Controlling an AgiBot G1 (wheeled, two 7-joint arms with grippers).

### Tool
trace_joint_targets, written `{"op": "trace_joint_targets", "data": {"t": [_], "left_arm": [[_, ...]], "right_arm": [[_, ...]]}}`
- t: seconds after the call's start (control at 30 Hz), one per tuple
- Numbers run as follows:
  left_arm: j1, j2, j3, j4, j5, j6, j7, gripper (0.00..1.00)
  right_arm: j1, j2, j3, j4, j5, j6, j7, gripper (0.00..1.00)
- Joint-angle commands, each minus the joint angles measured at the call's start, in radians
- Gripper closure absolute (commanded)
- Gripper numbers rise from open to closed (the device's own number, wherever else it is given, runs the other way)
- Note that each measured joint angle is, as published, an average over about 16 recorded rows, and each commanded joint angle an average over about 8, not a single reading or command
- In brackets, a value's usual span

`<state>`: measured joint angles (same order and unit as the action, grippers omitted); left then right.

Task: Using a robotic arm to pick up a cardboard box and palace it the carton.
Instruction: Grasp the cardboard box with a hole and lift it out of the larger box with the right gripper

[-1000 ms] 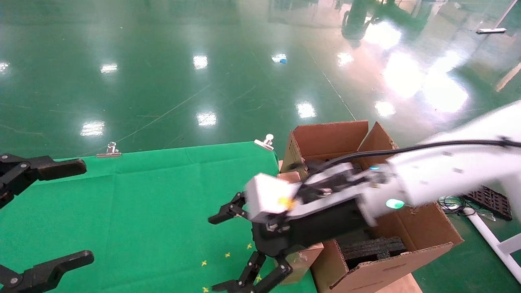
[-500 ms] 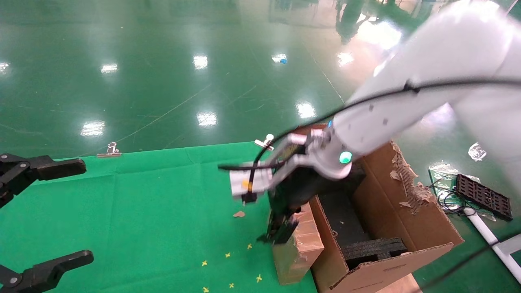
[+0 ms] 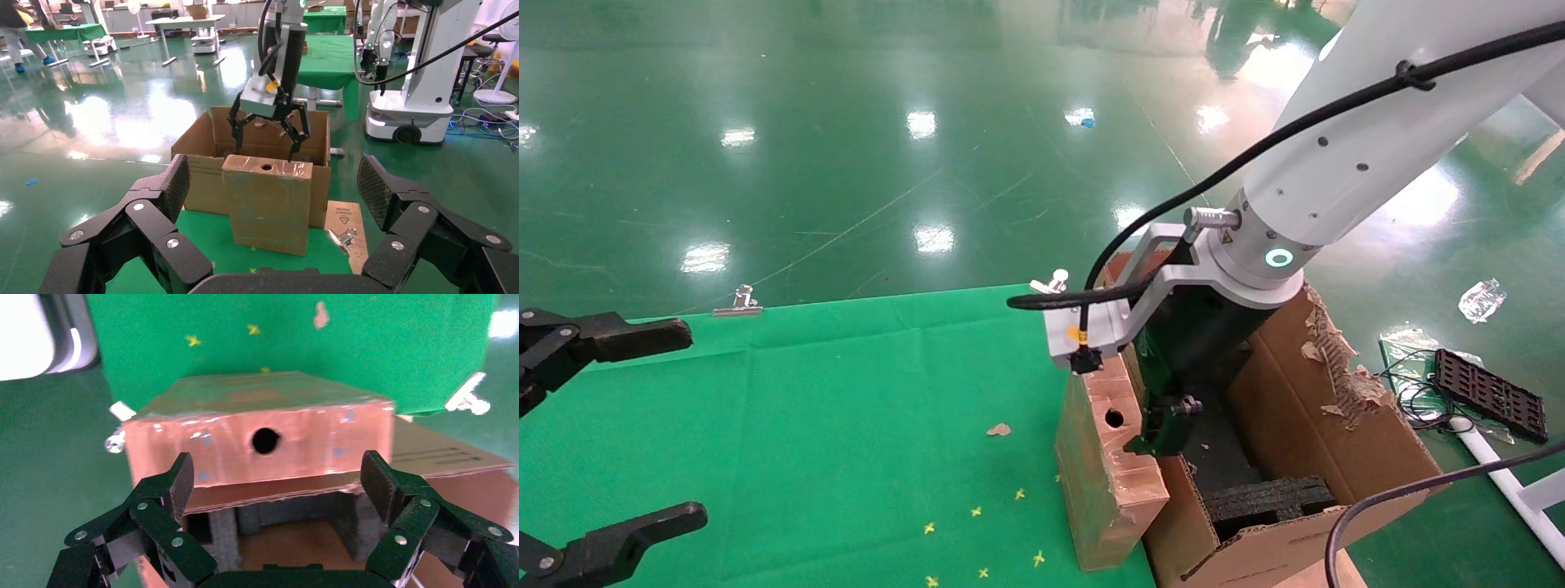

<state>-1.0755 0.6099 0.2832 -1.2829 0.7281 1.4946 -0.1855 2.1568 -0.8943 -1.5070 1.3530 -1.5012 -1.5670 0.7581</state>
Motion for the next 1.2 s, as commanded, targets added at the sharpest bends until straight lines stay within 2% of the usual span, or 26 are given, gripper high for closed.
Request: {"op": "trace_joint_targets", "data": {"t": [0.03,0.3,0.6,0.7,0.8,0.97,1.07,1.2], "left_arm": [[0.000,0.000,0.000,0.000,0.000,0.000,0.000,0.00],[0.000,0.000,0.001,0.000,-0.001,0.000,0.000,0.00],[0.000,-0.001,0.001,0.000,-0.001,-0.001,0.001,0.00],[0.000,-0.001,0.002,0.000,-0.001,-0.001,0.001,0.00],[0.000,-0.001,0.002,0.000,-0.001,-0.001,0.001,0.00],[0.000,-0.001,0.002,0.000,-0.001,-0.001,0.001,0.00],[-0.001,-0.001,0.002,0.000,-0.002,-0.001,0.001,0.00],[-0.001,-0.001,0.003,0.000,-0.002,-0.001,0.001,0.00]], "right_arm": [[0.017,0.000,-0.043,0.001,0.013,0.006,0.000,0.00],[0.025,-0.014,-0.108,0.003,0.020,0.032,0.013,0.00],[0.051,0.005,-0.124,0.000,0.042,0.050,0.049,0.00],[0.072,0.016,-0.125,-0.011,0.050,0.045,0.131,0.00],[0.086,0.015,-0.134,-0.048,0.070,0.026,0.267,0.00],[0.071,-0.001,-0.150,-0.185,0.161,0.002,0.492,0.00],[0.053,-0.016,-0.164,-0.270,0.204,0.002,0.587,0.00],[0.026,-0.030,-0.181,-0.335,0.235,0.010,0.662,0.00]]}}
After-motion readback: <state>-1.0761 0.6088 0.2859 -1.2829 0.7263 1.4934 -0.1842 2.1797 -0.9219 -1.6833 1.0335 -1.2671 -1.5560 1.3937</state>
